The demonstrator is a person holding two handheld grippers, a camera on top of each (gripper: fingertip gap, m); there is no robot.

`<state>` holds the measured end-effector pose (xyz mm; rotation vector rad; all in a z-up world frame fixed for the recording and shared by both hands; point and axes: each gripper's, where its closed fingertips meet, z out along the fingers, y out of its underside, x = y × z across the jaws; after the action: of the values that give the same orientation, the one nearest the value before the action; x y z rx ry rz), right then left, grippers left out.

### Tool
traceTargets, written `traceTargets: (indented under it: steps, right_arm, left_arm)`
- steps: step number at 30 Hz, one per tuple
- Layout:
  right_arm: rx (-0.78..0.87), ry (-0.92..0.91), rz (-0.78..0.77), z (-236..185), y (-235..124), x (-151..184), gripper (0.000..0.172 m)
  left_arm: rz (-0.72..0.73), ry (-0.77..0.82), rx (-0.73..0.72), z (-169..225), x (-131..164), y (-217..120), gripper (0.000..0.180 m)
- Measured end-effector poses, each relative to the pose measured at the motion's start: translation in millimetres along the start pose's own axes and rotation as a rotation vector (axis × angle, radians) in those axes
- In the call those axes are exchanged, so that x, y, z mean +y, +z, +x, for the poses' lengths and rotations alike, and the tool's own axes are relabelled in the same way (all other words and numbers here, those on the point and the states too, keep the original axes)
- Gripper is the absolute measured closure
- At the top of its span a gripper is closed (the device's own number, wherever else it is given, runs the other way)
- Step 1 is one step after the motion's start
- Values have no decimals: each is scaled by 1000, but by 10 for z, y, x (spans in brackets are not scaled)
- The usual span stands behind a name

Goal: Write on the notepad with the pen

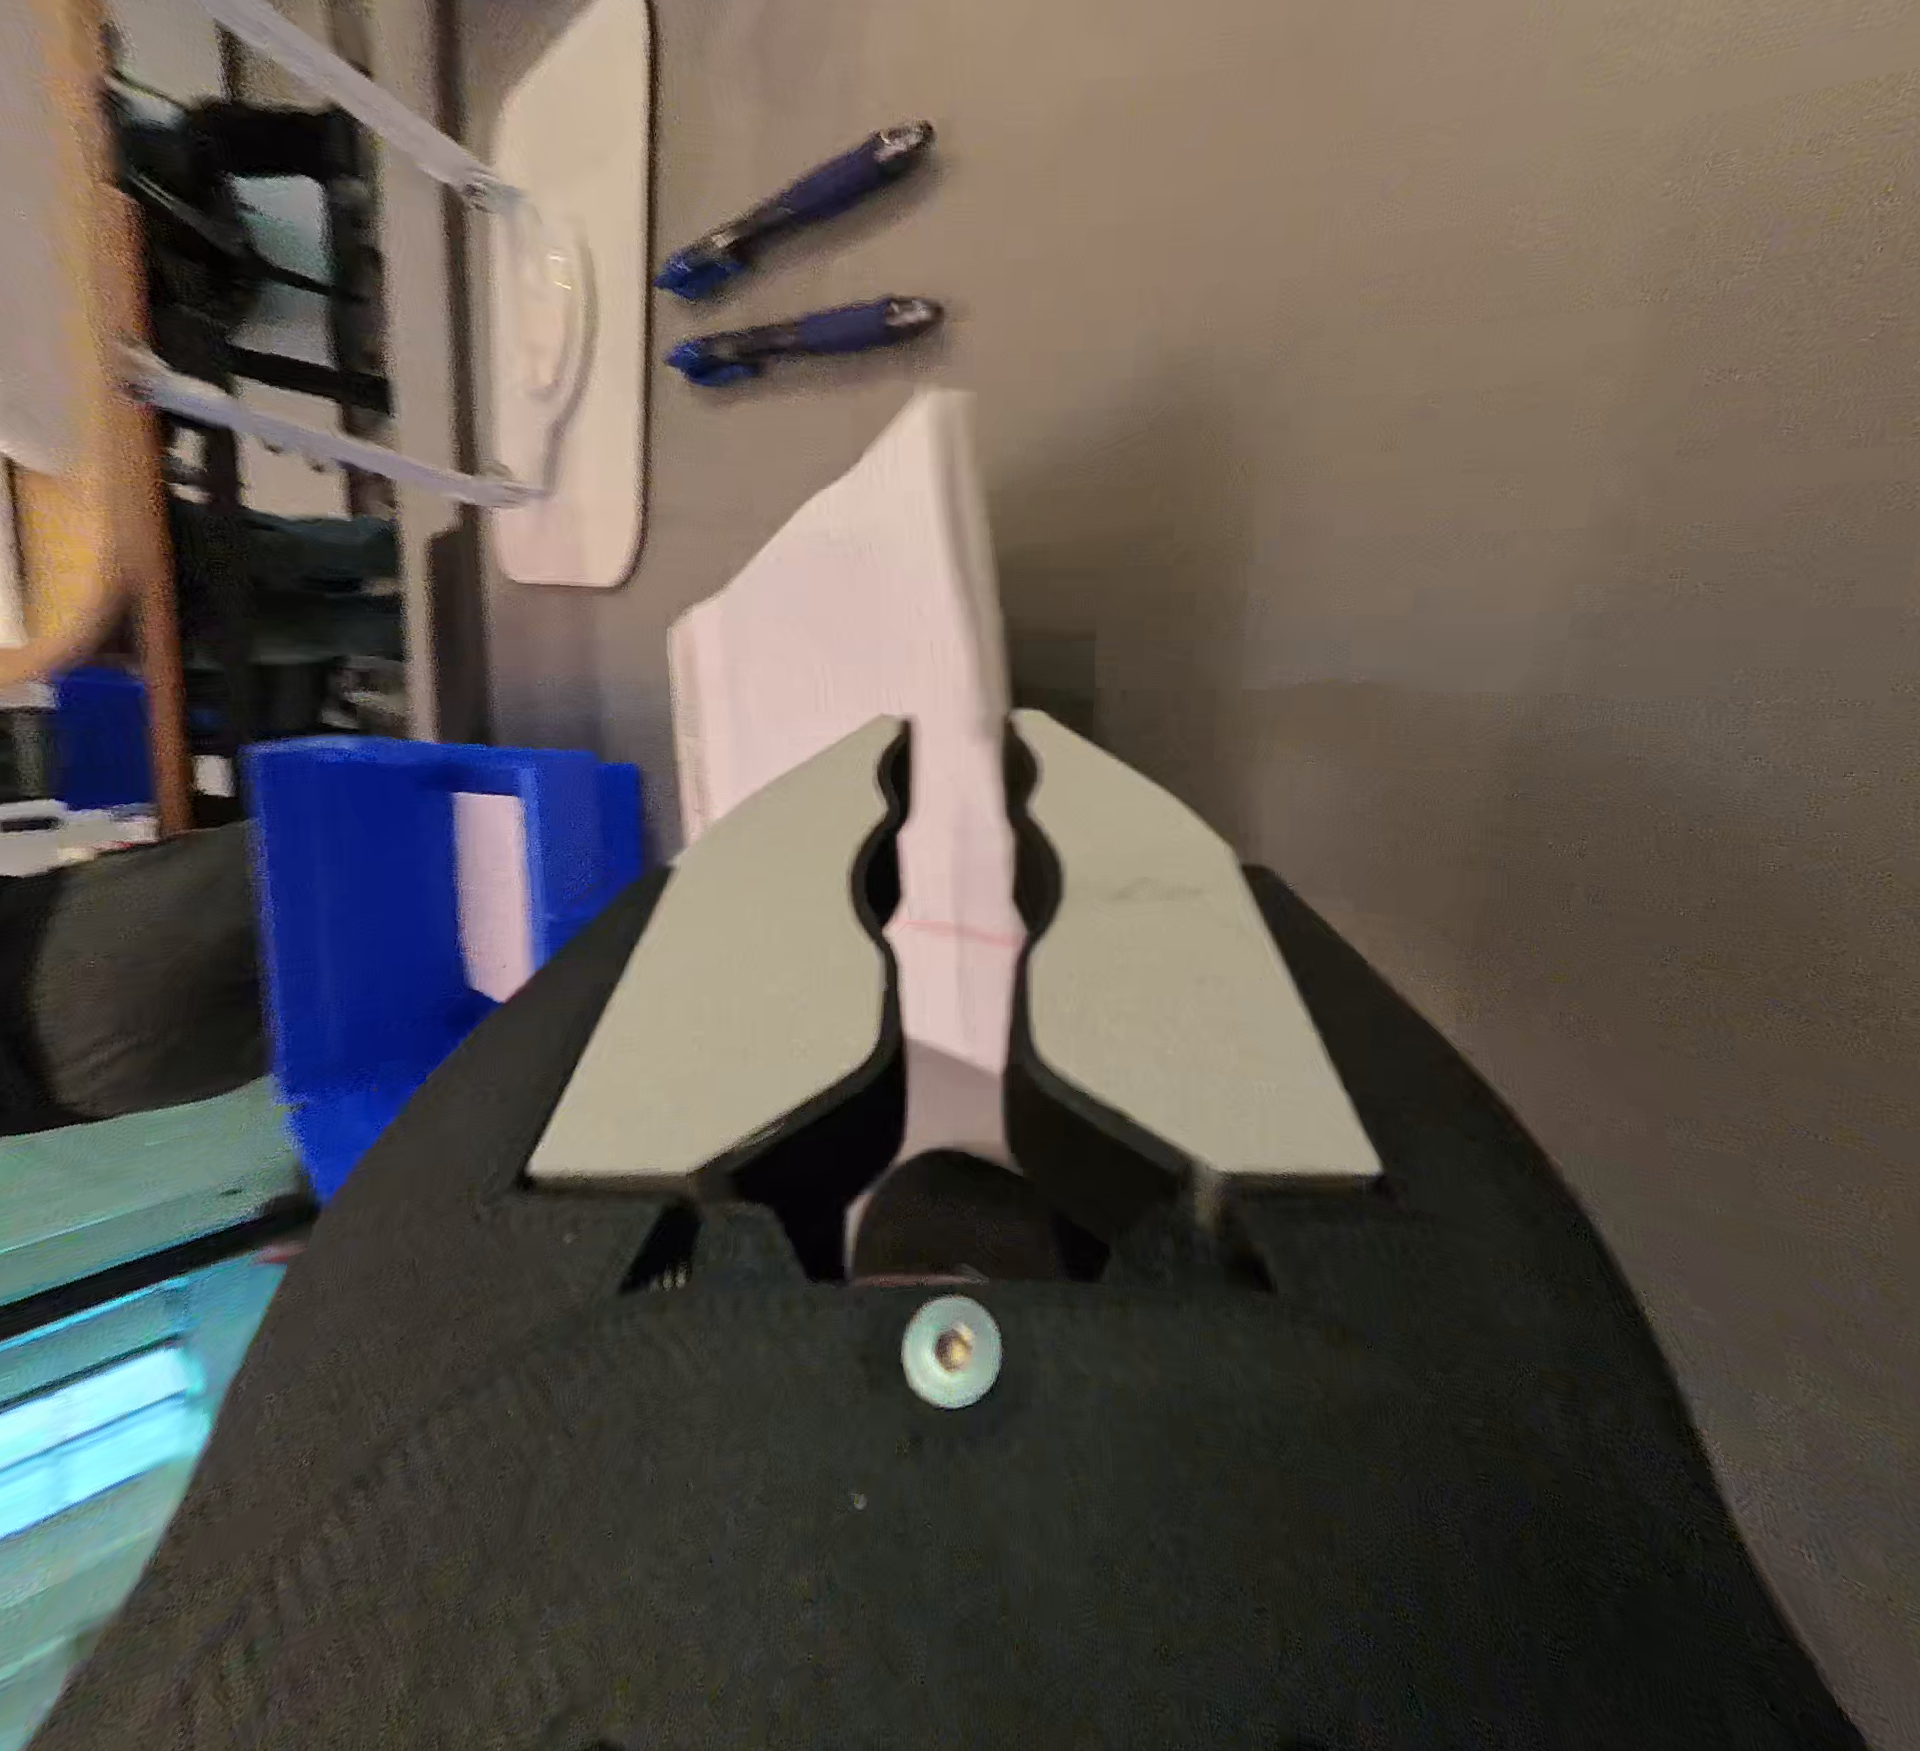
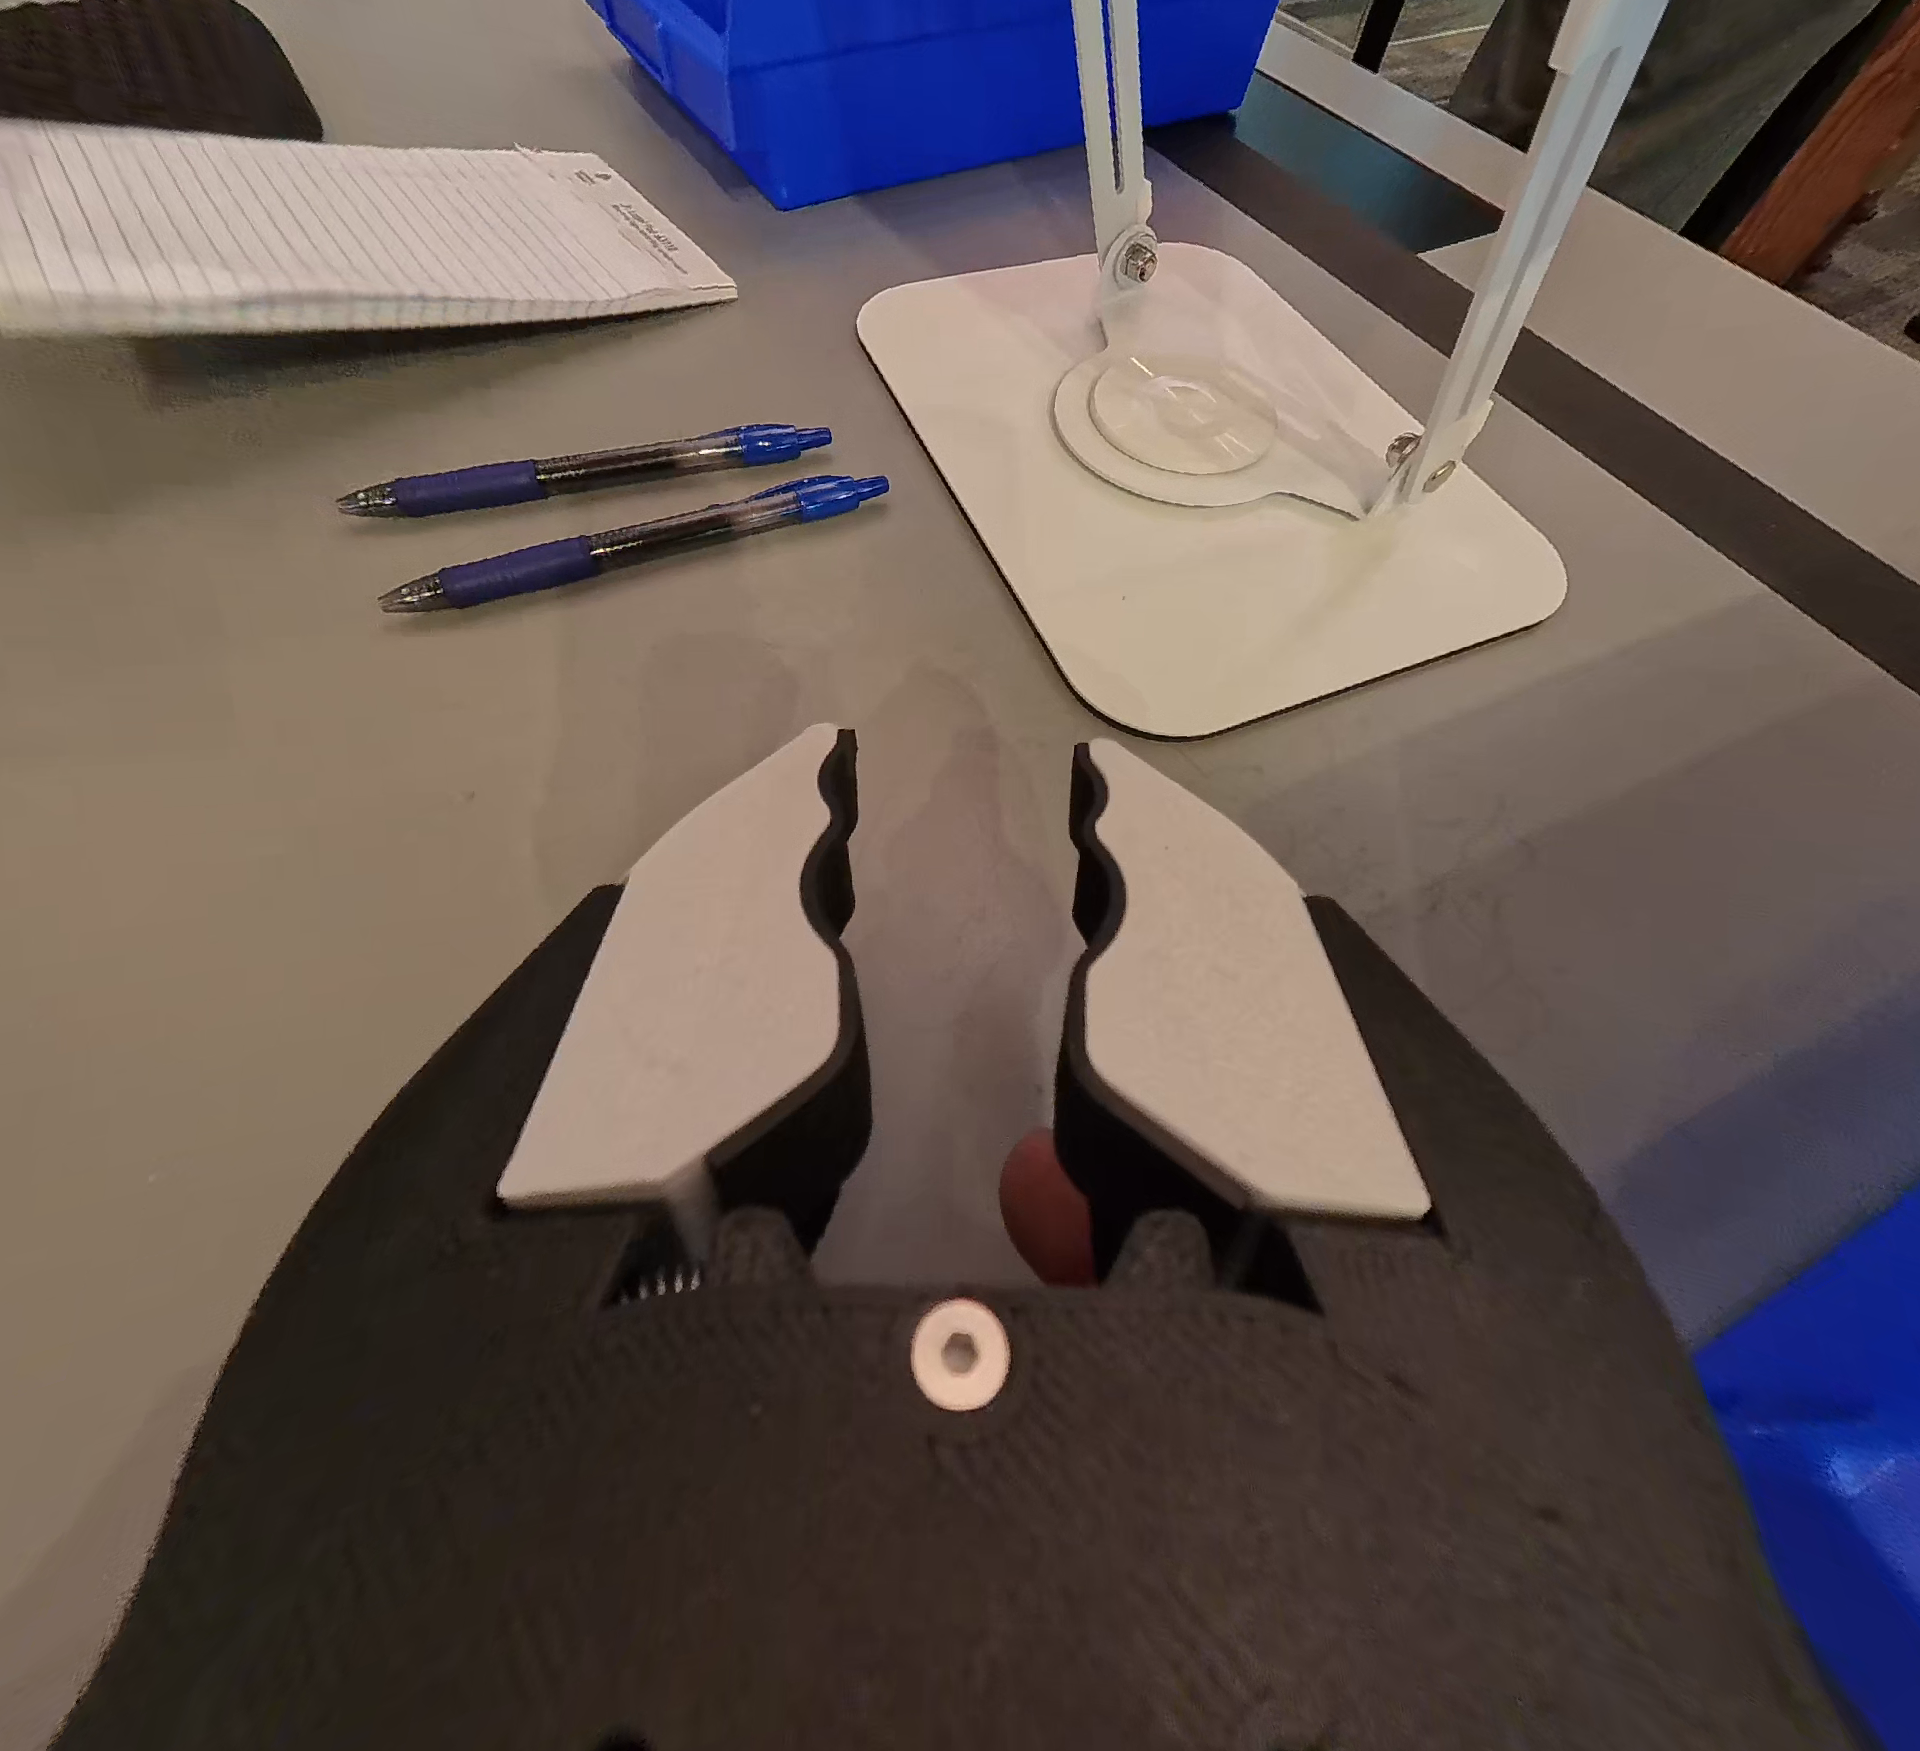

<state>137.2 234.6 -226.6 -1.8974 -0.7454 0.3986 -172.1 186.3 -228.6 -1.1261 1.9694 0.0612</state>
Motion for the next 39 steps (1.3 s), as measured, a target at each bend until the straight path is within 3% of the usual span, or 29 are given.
traceTargets:
  steps: [4,9,18,27,34,39]
  right_arm:
    - [1,-2,-4,-2,4,4,132]
    - [3,-4,-8,-1,8,9,132]
    - [30,-28,-29,-13,22,33,132]
    - [11,-39,-36,-98,80,3,133]
    - [-118,70,-65,-501,376,-148,126]
    - [-135,125,-83,-705,457,-135,125]
  left_arm:
    - [12,-123,89,65,120,-45,125]
    - [16,-232,108,-250,318,-38,130]
    - [-83,-303,344,-425,840,595,125]
    - [-11,-338,539,-264,705,659,153]
    - [-12,-322,588,-178,659,617,172]
    - [23,-309,606,-157,599,626,171]
